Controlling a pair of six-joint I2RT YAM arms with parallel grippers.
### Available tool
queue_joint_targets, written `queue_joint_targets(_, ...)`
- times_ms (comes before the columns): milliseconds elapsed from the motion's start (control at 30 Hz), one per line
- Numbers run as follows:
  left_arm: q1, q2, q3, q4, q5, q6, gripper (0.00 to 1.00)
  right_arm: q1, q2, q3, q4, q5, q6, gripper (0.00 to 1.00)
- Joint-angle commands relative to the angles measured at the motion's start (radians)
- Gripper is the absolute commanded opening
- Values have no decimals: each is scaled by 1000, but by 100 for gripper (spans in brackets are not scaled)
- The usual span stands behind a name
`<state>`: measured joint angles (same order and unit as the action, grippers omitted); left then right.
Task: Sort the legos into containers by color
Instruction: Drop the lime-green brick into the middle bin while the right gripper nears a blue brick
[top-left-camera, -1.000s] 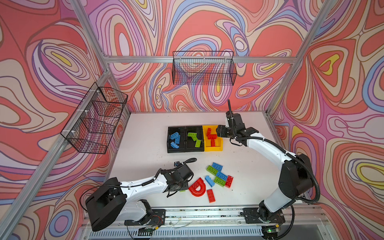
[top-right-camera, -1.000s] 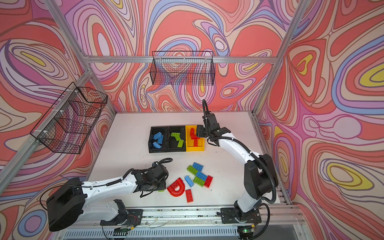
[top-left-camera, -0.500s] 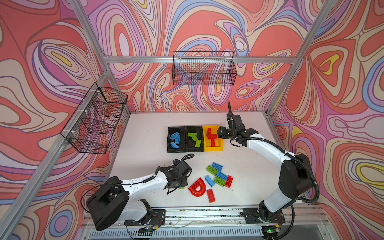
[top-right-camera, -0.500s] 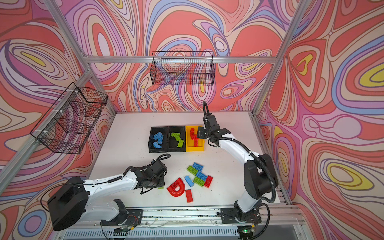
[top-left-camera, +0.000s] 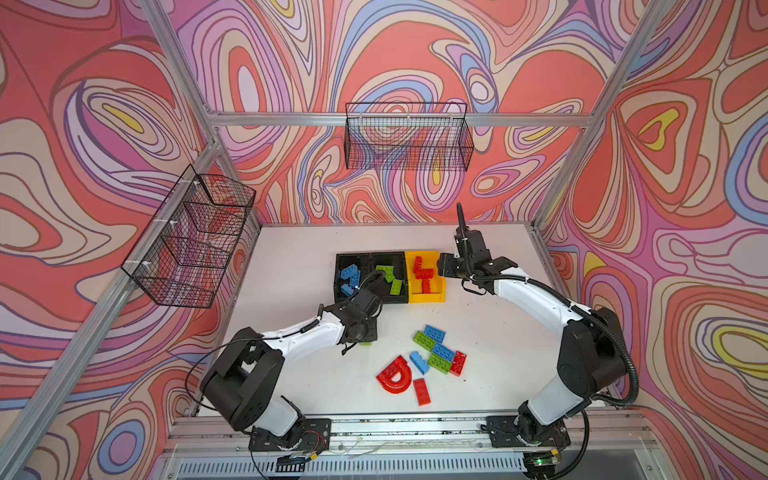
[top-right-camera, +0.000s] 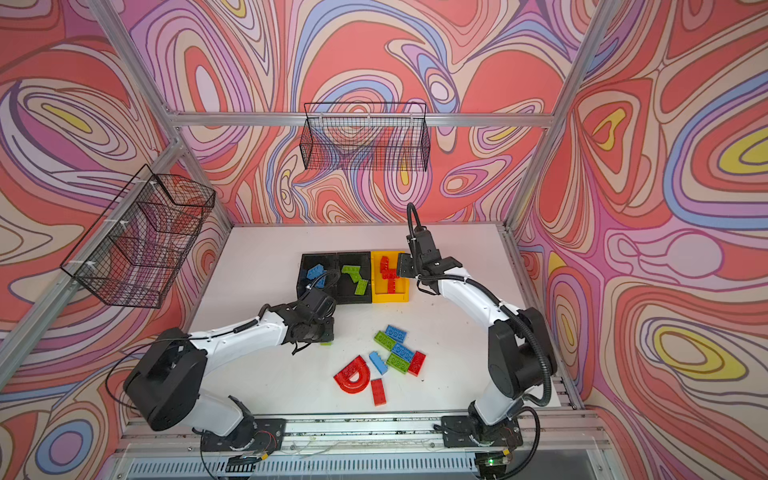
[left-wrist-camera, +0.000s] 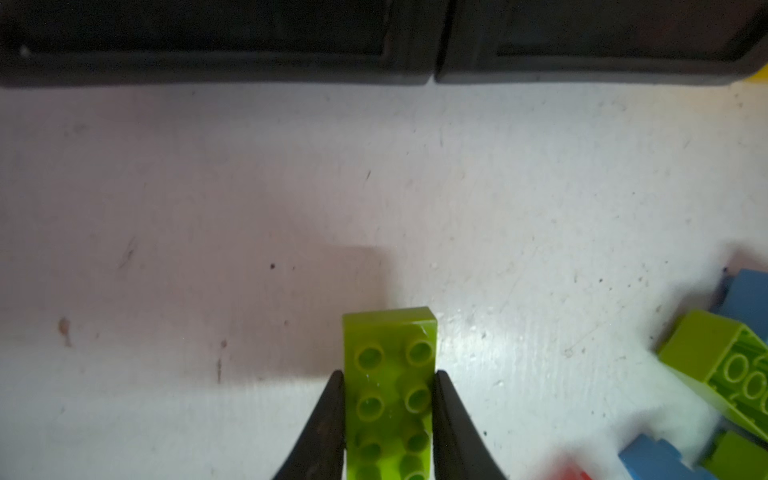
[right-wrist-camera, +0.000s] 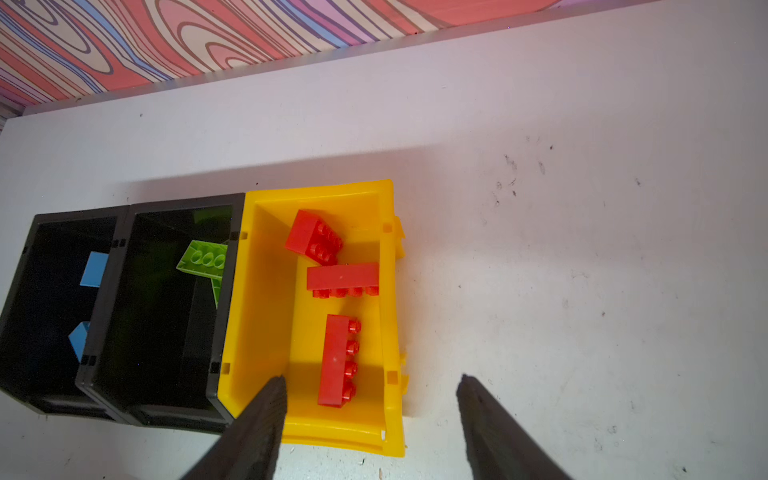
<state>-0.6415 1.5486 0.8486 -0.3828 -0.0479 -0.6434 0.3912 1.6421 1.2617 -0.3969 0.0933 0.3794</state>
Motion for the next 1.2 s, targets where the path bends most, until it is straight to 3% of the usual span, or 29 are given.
queue_joint_targets(0, 14, 59, 65, 34, 24, 77, 24, -6, -29, -9, -13, 25, 6, 70)
queue_joint_targets(267, 26, 116, 356, -4, 47, 214, 24, -18, -57, -20, -22, 40, 4, 70)
queue_joint_targets(467, 71, 276, 557, 2, 60, 285, 26, -18, -73, -38, -18, 12, 15, 70)
queue_joint_targets(600, 111, 367, 636, 16, 71, 295, 29, -18, -112, -57, -71, -18, -46, 70)
queue_joint_targets(767, 128, 444, 725, 11, 66, 323, 50, -16, -145, -109, -148, -99, -90, 73)
queue_joint_targets(933, 128, 434, 748, 46, 43, 333, 69, 14, -160, -196, -180, -55, -8, 78)
queue_joint_targets(1167, 160, 314, 712, 48, 16, 359, 73, 130, -166, -275, -180, 0, 206, 80)
